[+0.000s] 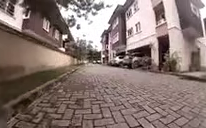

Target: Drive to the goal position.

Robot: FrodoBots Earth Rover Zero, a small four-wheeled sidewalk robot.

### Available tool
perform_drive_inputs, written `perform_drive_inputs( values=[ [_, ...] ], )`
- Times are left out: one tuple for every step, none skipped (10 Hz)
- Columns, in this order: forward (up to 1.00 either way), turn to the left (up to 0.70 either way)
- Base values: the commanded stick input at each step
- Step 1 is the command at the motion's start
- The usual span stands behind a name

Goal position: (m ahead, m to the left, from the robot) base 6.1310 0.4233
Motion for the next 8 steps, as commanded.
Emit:
perform_drive_inputs(
  values=[
    [0.5,0.0],
    [0.5,0.0],
    [0.5,0.0],
    [0.5,0.0],
    [0.5,0.0],
    [0.5,0.0],
    [0.5,0.0],
    [0.5,0.0]
  ],
)
